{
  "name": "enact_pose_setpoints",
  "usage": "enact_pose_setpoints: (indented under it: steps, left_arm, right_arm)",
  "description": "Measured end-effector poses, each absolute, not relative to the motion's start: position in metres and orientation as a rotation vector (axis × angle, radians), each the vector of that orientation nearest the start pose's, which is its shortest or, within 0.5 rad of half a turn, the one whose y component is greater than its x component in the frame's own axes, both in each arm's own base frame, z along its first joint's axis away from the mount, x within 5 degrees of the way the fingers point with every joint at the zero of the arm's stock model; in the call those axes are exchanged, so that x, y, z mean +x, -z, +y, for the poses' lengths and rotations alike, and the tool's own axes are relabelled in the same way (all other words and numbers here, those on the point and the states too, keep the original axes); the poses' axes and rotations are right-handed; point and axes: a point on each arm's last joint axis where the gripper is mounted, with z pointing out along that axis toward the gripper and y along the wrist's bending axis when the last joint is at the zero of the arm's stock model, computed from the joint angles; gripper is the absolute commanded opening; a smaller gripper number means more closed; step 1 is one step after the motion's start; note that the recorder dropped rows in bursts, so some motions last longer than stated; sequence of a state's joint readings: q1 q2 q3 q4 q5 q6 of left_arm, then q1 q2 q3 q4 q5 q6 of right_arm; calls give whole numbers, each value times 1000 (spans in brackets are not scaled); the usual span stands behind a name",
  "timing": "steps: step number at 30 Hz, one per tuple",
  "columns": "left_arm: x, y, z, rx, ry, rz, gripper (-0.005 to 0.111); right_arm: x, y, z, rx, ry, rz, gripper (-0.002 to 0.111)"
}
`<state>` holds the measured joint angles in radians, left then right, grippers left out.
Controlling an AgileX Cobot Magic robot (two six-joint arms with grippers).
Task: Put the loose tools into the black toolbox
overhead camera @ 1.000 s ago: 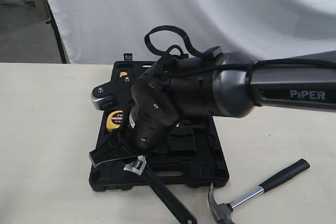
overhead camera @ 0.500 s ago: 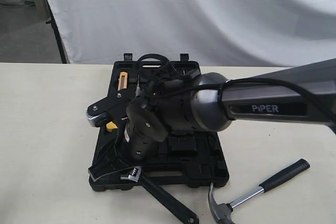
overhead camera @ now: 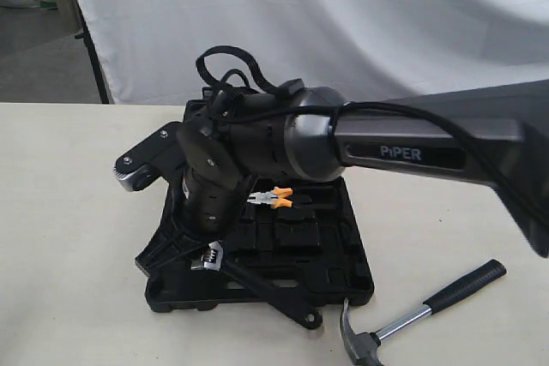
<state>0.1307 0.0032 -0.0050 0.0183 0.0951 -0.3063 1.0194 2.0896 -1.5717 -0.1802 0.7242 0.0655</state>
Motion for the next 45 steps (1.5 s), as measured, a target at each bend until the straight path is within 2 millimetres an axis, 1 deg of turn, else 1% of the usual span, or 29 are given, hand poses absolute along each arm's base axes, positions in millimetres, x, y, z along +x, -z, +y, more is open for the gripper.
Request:
enact_pose_setpoints:
  steps: [4, 11, 18, 21, 27, 32, 35, 39, 43, 45]
  left_arm:
    - [56, -206, 8, -329, 122, 1543, 1]
    - [56, -206, 8, -329, 122, 1543, 1]
    - [56, -206, 8, -329, 122, 1543, 1]
    - [56, -206, 8, -329, 122, 1543, 1]
    - [56, -206, 8, -329, 122, 1543, 1]
    - [56, -206, 8, -329, 122, 1543, 1]
    - [56, -206, 8, -329, 122, 1543, 1]
    - [56, -206, 8, -329, 122, 1543, 1]
    - [56, -206, 8, -329, 122, 1543, 1]
    - [56, -206, 8, -329, 122, 1543, 1]
  right_arm:
    - [254, -179, 386, -1423, -48, 2299, 0]
    - [272, -151, 395, -1542, 156, 2213, 0]
    - [283, -149, 396, -1644, 340, 2039, 0]
    - [285, -147, 396, -1669, 382, 1995, 0]
    - [288, -148, 397, -1686, 411, 1937, 0]
    - [292, -158, 400, -1663, 410, 1917, 0]
    - [298, -162, 399, -1664, 426, 1891, 0]
    - [313, -163, 388, -1635, 426, 1925, 0]
    - [328, -160, 377, -1581, 343, 1998, 0]
    - [332, -160, 373, -1568, 323, 2018, 0]
